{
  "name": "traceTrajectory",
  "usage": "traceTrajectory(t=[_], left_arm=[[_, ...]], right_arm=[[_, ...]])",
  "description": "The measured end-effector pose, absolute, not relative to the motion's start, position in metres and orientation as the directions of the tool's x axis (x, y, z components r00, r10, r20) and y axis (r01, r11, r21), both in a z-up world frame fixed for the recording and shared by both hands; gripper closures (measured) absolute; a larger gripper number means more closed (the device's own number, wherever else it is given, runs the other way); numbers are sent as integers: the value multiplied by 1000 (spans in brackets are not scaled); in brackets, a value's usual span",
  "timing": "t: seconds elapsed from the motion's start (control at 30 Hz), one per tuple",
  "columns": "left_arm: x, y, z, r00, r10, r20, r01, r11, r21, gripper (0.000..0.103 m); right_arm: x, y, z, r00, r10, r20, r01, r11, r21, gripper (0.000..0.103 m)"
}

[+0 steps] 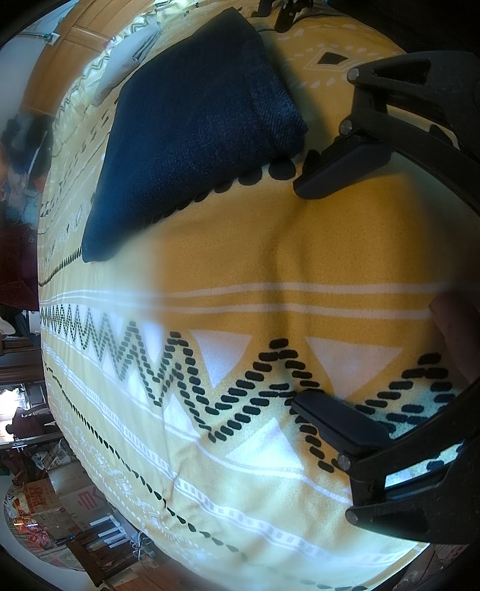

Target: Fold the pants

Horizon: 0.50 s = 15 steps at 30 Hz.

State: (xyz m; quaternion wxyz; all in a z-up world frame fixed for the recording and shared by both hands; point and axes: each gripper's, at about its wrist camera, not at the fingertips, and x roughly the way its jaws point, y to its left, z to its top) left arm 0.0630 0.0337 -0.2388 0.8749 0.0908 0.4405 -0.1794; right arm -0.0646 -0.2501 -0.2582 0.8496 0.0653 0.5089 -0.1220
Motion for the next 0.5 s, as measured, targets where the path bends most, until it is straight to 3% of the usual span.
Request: traceTrajectory(t=[0.5], left_arm=[[64,33,-239,545,-231,-806,390,921,0,0]], right_arm=[[-64,-250,-259,453,-144,-880,277,961,-15,0]])
